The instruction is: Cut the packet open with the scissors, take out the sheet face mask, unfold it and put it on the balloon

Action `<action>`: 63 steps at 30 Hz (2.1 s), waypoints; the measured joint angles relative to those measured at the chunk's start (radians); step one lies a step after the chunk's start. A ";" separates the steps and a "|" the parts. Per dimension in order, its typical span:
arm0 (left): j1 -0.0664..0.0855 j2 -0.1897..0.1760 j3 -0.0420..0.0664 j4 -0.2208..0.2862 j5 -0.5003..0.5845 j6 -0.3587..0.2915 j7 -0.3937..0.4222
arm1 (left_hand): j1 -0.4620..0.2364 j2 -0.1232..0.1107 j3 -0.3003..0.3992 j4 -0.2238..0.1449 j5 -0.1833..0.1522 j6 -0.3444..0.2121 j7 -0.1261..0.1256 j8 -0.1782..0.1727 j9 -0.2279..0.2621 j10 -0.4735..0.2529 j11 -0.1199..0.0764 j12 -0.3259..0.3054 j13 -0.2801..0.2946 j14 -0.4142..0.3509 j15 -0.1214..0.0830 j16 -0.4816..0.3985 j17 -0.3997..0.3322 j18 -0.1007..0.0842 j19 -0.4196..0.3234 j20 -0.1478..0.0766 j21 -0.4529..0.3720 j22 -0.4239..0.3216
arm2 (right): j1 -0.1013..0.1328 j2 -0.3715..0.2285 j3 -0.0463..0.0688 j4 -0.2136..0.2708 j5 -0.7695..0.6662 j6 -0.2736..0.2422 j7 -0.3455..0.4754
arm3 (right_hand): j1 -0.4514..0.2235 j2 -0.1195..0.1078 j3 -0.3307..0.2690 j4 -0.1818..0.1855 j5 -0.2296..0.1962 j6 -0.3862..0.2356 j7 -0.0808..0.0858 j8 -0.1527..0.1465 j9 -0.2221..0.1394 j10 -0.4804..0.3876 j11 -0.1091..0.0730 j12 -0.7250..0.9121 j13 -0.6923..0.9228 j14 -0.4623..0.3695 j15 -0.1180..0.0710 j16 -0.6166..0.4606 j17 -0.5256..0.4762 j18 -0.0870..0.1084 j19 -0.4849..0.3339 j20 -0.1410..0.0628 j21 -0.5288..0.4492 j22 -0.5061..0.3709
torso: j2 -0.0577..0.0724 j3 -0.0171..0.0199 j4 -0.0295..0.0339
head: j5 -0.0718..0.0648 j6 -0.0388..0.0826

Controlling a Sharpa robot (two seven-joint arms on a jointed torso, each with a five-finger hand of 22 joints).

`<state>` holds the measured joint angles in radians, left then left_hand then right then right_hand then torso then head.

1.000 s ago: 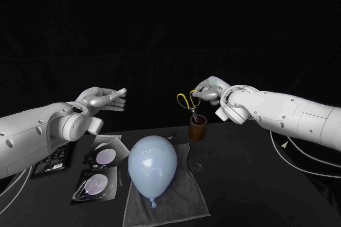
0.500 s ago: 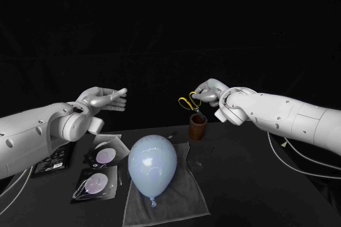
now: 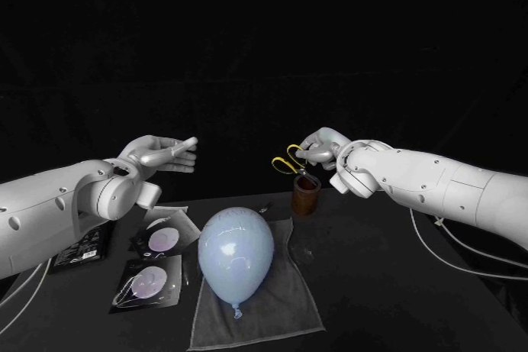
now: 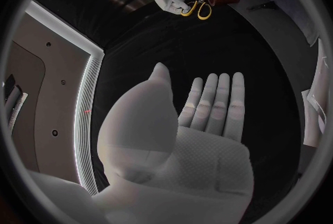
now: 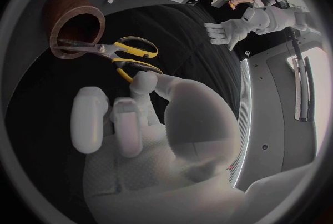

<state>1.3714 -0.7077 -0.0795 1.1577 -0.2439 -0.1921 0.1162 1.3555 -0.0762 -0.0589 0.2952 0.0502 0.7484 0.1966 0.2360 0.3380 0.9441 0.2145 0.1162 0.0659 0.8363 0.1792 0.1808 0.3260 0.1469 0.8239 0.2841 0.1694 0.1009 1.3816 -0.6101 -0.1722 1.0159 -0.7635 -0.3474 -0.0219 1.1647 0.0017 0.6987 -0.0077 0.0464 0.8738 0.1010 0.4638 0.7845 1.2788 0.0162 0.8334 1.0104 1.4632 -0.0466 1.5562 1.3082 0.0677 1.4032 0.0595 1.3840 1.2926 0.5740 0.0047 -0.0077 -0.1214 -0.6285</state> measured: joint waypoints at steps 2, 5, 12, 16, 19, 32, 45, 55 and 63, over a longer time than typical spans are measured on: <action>-0.001 -0.001 0.000 0.000 0.000 0.000 0.000 | 0.000 0.000 0.000 0.000 0.000 0.000 0.000 0.000 0.000 0.000 0.000 0.000 0.000 0.000 0.000 0.000 0.000 0.000 0.000 0.000 0.000 0.000 | -0.001 0.004 0.000 0.001 0.002 0.000 0.002 | 0.001 0.001 0.001 -0.001 0.000 0.000 0.000 -0.002 -0.001 -0.002 0.002 -0.015 -0.011 0.000 0.000 -0.001 0.000 0.000 0.000 0.000 0.000 0.000 | 0.000 0.0000 -0.0001 | 0.000 0.000; -0.003 -0.001 0.000 0.000 0.000 0.000 0.000 | 0.000 0.000 0.000 0.000 0.000 0.000 0.000 0.000 0.000 0.000 0.000 0.000 0.000 0.000 0.000 0.000 0.000 0.000 0.000 0.000 0.000 0.000 | -0.002 0.011 0.000 0.001 0.005 0.000 0.004 | 0.001 0.001 0.001 -0.001 0.000 0.000 0.000 -0.005 -0.003 -0.019 0.003 -0.058 -0.046 0.000 0.000 -0.001 0.000 0.000 -0.003 0.003 0.000 0.000 | 0.000 0.0000 -0.0007 | 0.000 -0.001; -0.003 -0.001 0.000 -0.002 0.001 0.000 0.000 | 0.000 0.000 0.000 0.000 0.000 0.000 0.000 0.000 0.000 0.000 0.000 0.000 0.000 0.000 0.000 0.000 0.000 0.000 0.000 0.000 0.000 0.000 | -0.003 0.033 0.000 -0.002 0.009 -0.005 0.012 | 0.003 0.003 0.001 -0.001 0.000 0.001 -0.001 -0.009 -0.006 -0.029 0.004 -0.109 -0.086 0.000 0.000 -0.004 0.000 0.000 -0.003 0.003 -0.002 0.000 | 0.000 0.0006 0.0001 | -0.001 -0.001; -0.004 -0.001 0.000 -0.004 0.001 0.001 0.000 | -0.004 0.004 0.003 -0.003 0.000 0.000 0.000 0.000 -0.001 0.000 0.000 0.000 0.000 0.000 0.000 0.000 0.000 0.000 0.004 0.004 0.004 0.000 | -0.002 0.041 0.000 0.000 0.010 -0.015 0.016 | 0.004 0.004 0.001 -0.001 0.000 0.001 -0.001 -0.012 -0.006 -0.029 0.004 -0.110 -0.091 0.000 0.000 -0.001 -0.001 0.000 -0.003 0.003 -0.002 0.000 | 0.000 0.0001 0.0001 | -0.001 -0.001; -0.004 0.000 0.000 -0.006 0.001 0.001 0.000 | -0.004 0.004 0.003 -0.003 0.000 0.000 0.000 0.000 -0.001 0.000 0.000 0.000 0.000 0.000 0.000 0.000 0.000 -0.001 0.004 0.004 0.004 0.000 | 0.003 0.043 0.000 0.001 0.011 -0.024 0.020 | 0.004 0.004 0.001 -0.001 -0.001 0.001 -0.001 -0.013 -0.006 -0.029 0.004 -0.114 -0.092 0.000 0.000 -0.001 -0.001 0.000 -0.003 0.003 -0.002 0.001 | 0.000 -0.0005 0.0002 | -0.002 -0.001; -0.008 0.002 0.000 -0.009 0.002 0.003 -0.001 | -0.004 0.004 0.003 -0.003 0.000 0.000 0.000 0.000 -0.001 0.000 0.000 0.000 0.000 0.000 0.000 0.000 -0.001 -0.001 0.004 0.004 0.004 0.000 | 0.016 0.045 0.001 -0.005 0.012 -0.037 0.022 | 0.005 0.005 0.001 -0.001 -0.003 0.002 0.002 -0.021 -0.006 -0.040 0.003 -0.167 -0.133 0.000 0.000 -0.001 -0.001 0.000 -0.003 0.003 -0.002 0.002 | 0.000 -0.0013 0.0006 | -0.006 -0.006; -0.009 0.001 0.000 -0.008 0.003 0.009 -0.003 | -0.004 0.004 0.003 -0.003 0.000 0.000 0.000 0.000 -0.002 0.000 0.000 0.000 0.000 0.000 0.000 0.000 -0.001 -0.001 0.004 0.004 0.004 0.000 | 0.008 0.009 0.001 0.000 0.012 0.041 -0.009 | 0.012 -0.002 0.070 -0.078 -0.004 0.011 0.005 -0.062 -0.029 -0.056 0.009 -0.289 -0.230 0.000 0.000 -0.005 0.000 0.000 -0.008 0.008 -0.011 -0.005 | -0.001 0.0012 -0.0012 | -0.005 -0.012; -0.009 0.001 0.000 -0.008 0.003 0.014 -0.004 | 0.000 0.008 0.003 -0.003 0.000 0.000 0.000 0.000 -0.002 0.000 0.000 0.000 0.000 0.000 0.000 0.000 -0.001 -0.001 0.004 0.004 0.004 0.000 | -0.011 -0.039 0.000 0.027 0.014 0.083 -0.026 | 0.012 -0.002 0.070 -0.084 0.000 0.015 0.008 -0.075 -0.028 -0.055 0.009 -0.339 -0.274 0.003 0.004 -0.006 -0.001 0.000 -0.011 0.011 -0.016 -0.007 | -0.001 0.0024 -0.0018 | -0.008 -0.013; -0.010 0.000 0.000 -0.009 0.003 0.017 -0.005 | 0.000 0.008 0.003 -0.003 0.000 0.000 0.000 0.000 -0.002 0.000 0.000 0.000 0.000 0.000 0.000 0.000 -0.002 -0.001 0.004 0.004 0.004 -0.001 | -0.030 -0.085 0.001 0.049 0.022 0.094 -0.034 | 0.020 -0.010 0.068 -0.085 0.000 0.020 0.010 -0.090 -0.024 -0.075 0.025 -0.481 -0.397 0.004 0.012 -0.010 -0.001 0.000 -0.020 0.020 -0.023 -0.014 | -0.001 0.0019 -0.0018 | -0.015 -0.013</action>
<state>1.3612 -0.7073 -0.0796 1.1483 -0.2406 -0.1756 0.1116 1.3553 -0.0685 -0.0560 0.2924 0.0502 0.7483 0.1966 0.2357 0.3358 0.9440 0.2145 0.1161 0.0656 0.8363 0.1793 0.1807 0.3235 0.1454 0.8275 0.2877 0.1731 0.1004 1.3512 -0.6948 -0.1716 1.0651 -0.7415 -0.2533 -0.0564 1.1847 -0.0086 0.7670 -0.0931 0.0461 0.8936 0.1110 0.3737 0.7605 1.2039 0.0413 0.3527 0.6137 1.4668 -0.0351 1.5466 1.3073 0.0677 1.3836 0.0791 1.3610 1.2785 0.5727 0.0066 -0.0095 -0.1368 -0.6416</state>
